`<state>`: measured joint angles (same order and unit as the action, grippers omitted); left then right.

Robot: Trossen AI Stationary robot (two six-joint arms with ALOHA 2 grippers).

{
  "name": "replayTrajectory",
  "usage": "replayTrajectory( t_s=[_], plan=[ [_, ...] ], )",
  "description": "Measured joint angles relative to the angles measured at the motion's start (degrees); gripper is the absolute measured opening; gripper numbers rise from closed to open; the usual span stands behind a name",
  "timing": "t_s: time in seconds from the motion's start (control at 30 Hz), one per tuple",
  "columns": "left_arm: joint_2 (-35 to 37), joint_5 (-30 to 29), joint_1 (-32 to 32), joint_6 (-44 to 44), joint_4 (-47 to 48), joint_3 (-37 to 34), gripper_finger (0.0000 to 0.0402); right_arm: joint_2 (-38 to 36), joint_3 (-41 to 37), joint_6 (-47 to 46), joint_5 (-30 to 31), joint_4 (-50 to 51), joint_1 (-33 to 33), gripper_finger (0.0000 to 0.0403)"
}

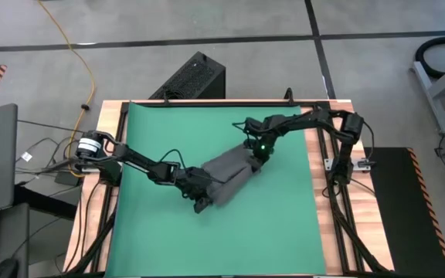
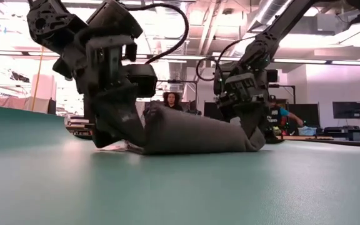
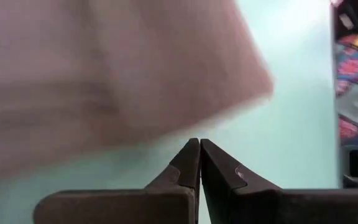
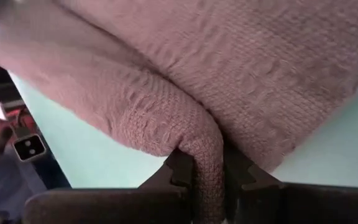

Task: Roll towel into tight, uniform cylinder
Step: Roll the gray towel

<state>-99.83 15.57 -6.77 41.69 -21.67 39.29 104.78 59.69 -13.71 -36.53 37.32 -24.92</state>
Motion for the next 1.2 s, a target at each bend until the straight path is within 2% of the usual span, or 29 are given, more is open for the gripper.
replayTrajectory(
  t_s=[0.23,0.33,0.4,0.53,0.57,0.6,0.73,0.87,1.2],
  plan=[
    [0.45,5.04,-0.32,5.47,-1.5,2.1,0.0,0.54,-0.01,-2.73,0.16,0.07,0.04,0.005],
    [2.75,3.34,-1.16,4.02,-1.66,3.58,0.0,0.56,-0.01,-2.57,-0.03,0.11,0.04,0.005],
    [5.62,-0.81,-1.51,0.15,-0.81,5.22,0.0,0.58,-0.01,-2.54,-0.04,0.09,0.06,0.005],
    [9.22,-18.49,-2.2,-12.48,11.3,8.11,0.0,0.61,-0.01,-1.64,-0.08,0.09,0.08,0.005],
    [9.22,-20.75,-2.17,-14.82,13.94,8.4,0.0,0.61,-0.01,-1.51,-0.1,0.04,0.08,0.005],
    [9.2,-21.18,-1.87,-16.16,16.08,8.6,0.0,0.61,-0.01,-1.47,-0.17,0.04,0.08,0.005],
    [9.03,-16.66,-1.66,-16.37,17.75,9.64,0.0,0.61,-0.06,-1.42,-0.2,-0.06,0.12,0.005],
    [8.94,-18.86,-3.12,-18.75,19.91,9.9,0.0,0.63,-0.06,-1.17,-0.17,-0.42,0.12,0.005],
    [5.85,-19.39,-3.07,-22.01,22.57,10.62,0.0,0.63,-0.08,-0.7,-0.02,-1.27,0.12,0.005]
  ],
)
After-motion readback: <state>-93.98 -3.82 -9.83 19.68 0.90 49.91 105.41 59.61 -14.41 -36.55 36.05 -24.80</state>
